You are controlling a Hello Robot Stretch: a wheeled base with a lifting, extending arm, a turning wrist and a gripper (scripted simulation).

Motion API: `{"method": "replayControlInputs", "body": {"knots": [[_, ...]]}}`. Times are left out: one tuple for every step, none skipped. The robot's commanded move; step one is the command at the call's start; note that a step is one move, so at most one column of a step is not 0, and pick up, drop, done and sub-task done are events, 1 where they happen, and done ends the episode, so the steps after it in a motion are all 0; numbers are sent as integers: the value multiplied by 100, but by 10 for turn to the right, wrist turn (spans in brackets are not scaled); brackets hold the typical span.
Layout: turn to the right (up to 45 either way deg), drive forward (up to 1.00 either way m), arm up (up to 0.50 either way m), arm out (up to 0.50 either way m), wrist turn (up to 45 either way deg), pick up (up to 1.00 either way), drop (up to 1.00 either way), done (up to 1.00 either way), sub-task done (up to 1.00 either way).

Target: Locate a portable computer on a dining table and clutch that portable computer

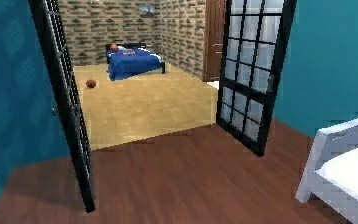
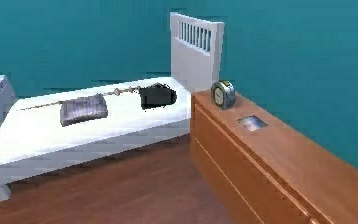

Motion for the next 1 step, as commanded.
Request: {"method": "replayControlInputs", "body": {"knots": [[0,100,0,0,0,0,0,0,0]]}}
